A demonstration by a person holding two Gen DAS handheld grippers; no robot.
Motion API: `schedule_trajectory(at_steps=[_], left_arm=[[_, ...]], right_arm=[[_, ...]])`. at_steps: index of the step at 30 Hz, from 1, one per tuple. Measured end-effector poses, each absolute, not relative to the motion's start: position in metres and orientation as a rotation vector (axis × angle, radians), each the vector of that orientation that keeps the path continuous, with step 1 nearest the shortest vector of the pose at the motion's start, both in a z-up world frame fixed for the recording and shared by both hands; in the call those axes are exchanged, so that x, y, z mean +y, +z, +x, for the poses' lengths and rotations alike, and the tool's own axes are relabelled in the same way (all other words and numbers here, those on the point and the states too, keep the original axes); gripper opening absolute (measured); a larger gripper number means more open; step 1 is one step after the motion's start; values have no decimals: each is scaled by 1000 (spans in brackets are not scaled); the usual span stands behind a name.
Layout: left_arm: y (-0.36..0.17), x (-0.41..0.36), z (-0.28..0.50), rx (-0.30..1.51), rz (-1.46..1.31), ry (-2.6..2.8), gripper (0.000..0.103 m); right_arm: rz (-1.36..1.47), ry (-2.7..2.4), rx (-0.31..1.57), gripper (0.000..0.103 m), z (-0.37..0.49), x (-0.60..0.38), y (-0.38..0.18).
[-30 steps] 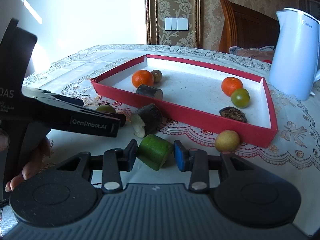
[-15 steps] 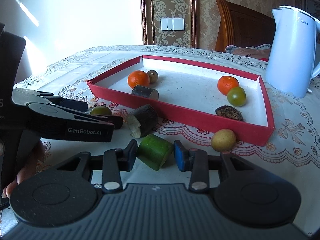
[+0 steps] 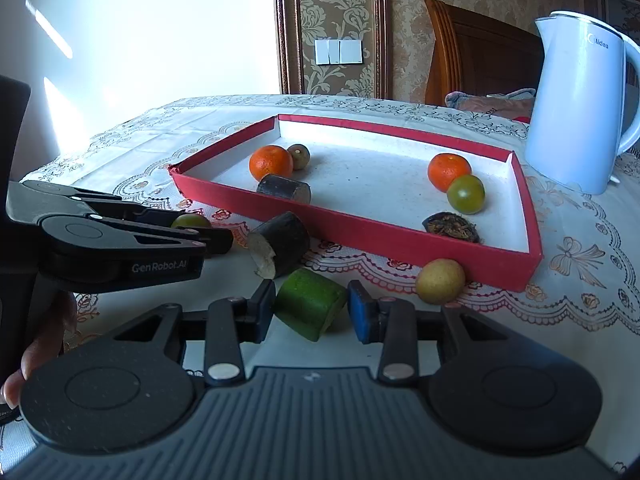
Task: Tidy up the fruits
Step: 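Carry the green citrus and cucumber chunk over the tray with both grippers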
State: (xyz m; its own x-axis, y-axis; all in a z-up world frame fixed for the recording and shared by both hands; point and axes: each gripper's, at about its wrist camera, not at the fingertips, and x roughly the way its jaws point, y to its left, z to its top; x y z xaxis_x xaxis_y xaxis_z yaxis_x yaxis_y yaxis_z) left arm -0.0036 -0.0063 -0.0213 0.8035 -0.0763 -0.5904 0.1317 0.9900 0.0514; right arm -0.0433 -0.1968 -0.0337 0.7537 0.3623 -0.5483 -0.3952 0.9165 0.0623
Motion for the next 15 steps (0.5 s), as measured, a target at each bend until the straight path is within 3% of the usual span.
schedule_trajectory(at_steps=[15], left_arm=[[-7,-3,-16,518,56,-125,33]], right_arm=[[-43,390,536,37,-48,-201,-28]])
